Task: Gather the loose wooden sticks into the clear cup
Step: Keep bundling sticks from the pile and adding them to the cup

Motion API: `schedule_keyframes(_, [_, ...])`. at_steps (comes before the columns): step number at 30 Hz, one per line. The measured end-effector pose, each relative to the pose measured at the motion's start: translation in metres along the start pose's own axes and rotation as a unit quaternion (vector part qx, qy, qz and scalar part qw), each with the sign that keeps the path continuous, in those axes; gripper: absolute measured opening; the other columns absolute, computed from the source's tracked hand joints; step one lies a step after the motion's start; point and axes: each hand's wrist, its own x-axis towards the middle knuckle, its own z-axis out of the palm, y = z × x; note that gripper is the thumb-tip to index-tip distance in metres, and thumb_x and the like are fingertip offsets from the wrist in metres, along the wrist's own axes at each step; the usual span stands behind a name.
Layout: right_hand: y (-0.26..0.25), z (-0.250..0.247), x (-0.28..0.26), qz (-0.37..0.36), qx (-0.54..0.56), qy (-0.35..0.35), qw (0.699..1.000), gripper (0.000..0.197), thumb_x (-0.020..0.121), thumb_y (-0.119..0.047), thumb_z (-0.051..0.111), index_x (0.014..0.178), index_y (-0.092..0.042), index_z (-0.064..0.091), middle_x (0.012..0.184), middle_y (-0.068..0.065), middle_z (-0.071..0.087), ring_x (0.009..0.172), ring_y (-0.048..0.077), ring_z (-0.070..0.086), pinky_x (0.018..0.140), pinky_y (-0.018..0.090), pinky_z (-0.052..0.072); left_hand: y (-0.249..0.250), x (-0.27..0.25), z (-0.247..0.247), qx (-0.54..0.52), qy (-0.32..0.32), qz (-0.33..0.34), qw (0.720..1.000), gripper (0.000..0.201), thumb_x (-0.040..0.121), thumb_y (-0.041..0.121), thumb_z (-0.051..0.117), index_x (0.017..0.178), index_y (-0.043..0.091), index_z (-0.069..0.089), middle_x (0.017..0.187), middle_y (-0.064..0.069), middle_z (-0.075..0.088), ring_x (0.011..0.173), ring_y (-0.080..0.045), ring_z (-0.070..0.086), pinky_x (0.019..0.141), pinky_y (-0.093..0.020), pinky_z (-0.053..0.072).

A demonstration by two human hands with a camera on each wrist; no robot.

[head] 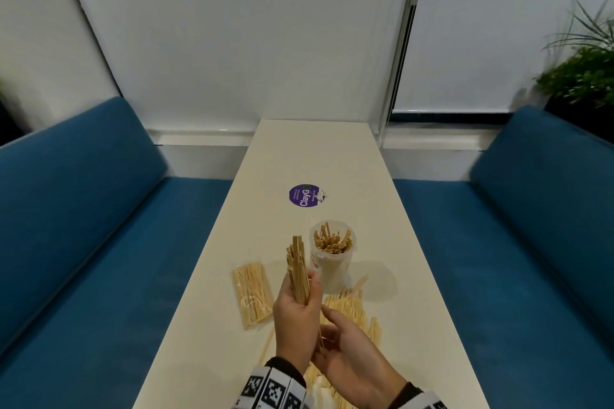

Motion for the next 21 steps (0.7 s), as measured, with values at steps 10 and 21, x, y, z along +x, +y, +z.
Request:
schedule_keyframes(10, [-0.034, -0.024, -0.004, -0.184, -0.459, -0.029, 0.869, 0.093, 0.061, -0.073, 0.063, 0.137, -0.027, 0.037, 0.14, -0.007, 0.048, 0.129, 0.01, 0.044, 0.106, 0.031, 0.036, 0.011, -0.007, -0.014, -0.039, -0.239, -0.164, 0.956, 0.01, 0.092, 0.019, 0.056, 0.084, 0.014, 0.06, 0.053, 0.002, 0.045, 0.044, -0.008, 0.041, 0.046, -0.02, 0.037])
schedule_keyframes(21, [-0.013, -0.011, -0.002, -0.248, -0.335, -0.017, 0.909, 0.031, 0.089, -0.031, 0.057, 0.093, -0.005, 0.073, 0.08, 0.013, 0.067, 0.063, 0.033, 0.059, 0.041, 0.028, 0.046, 0.009, -0.02, -0.016, 0.049, -0.367, -0.234, 0.899, 0.049, 0.081, 0.003, 0.055, 0.125, 0.011, 0.036, 0.063, -0.003, 0.051, 0.047, -0.008, 0.048, 0.047, -0.021, 0.041])
